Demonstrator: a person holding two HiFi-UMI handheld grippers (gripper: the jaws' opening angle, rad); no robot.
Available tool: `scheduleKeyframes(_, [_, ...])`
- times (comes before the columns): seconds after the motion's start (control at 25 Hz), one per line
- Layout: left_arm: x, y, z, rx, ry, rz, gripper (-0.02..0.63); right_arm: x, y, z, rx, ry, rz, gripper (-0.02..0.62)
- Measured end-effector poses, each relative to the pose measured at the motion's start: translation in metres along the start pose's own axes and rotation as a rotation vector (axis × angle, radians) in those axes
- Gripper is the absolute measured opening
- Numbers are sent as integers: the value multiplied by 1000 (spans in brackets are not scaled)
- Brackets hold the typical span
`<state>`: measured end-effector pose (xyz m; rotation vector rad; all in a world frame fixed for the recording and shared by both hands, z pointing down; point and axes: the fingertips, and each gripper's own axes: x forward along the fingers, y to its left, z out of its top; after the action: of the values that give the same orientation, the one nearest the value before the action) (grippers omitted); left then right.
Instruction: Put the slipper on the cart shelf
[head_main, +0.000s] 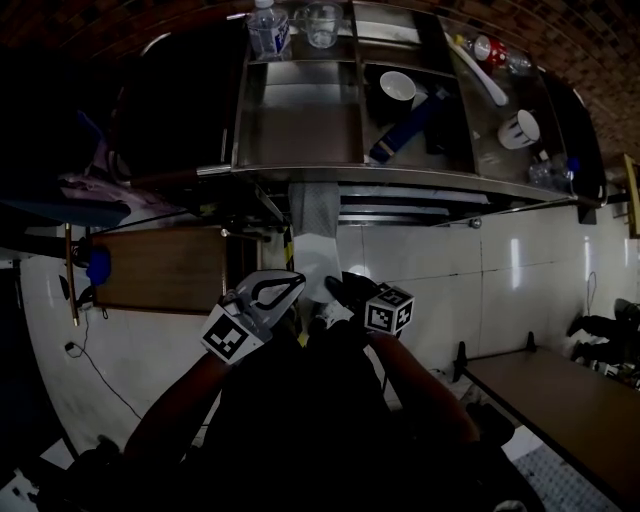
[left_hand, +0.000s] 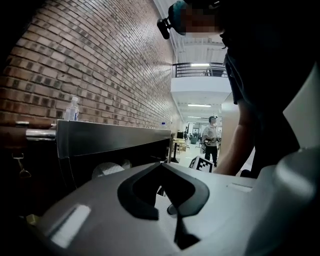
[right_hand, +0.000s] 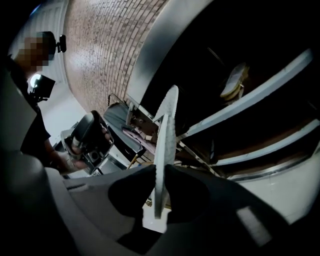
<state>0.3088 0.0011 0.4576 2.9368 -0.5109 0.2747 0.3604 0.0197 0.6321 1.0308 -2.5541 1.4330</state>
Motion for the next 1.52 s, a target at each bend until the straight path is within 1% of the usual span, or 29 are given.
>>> scheduleKeyframes(0.12, [0, 12, -3, -15, -3, 4, 5, 12, -13, 11, 45, -14, -26, 63])
scheduleKeyframes(0.2, [1, 19, -5, -16, -2, 4, 5, 20, -20, 19, 39, -18, -41, 63])
scheduleKeyframes(0.52, [6, 39, -7, -46, -19, 4, 5, 53, -44, 51, 111, -51, -44, 63])
scheduleKeyframes(0.68, [10, 43, -6, -45, -35, -5, 5, 71, -60, 68, 123, -78, -74, 63])
scheduleKeyframes(0.84, [12, 51, -8, -57, -39, -2, 5, 85, -77, 87, 101, -111, -123, 63])
scheduleKeyframes(1.04, [12, 61, -11, -62, -28, 3, 5, 98, -91, 113, 78, -161, -151, 63])
scheduleKeyframes(1.28, [9, 64, -18, -107, -19, 21, 5, 112, -95, 147, -40, -227, -155, 63])
scheduleKeyframes(1.36, [9, 65, -21, -119, -16, 22, 5, 116, -99, 155, -44, -235, -160, 63])
scheduleKeyframes(1.52, [7, 65, -27, -113, -1, 22, 5, 124, -109, 164, -44, -249, -176, 63])
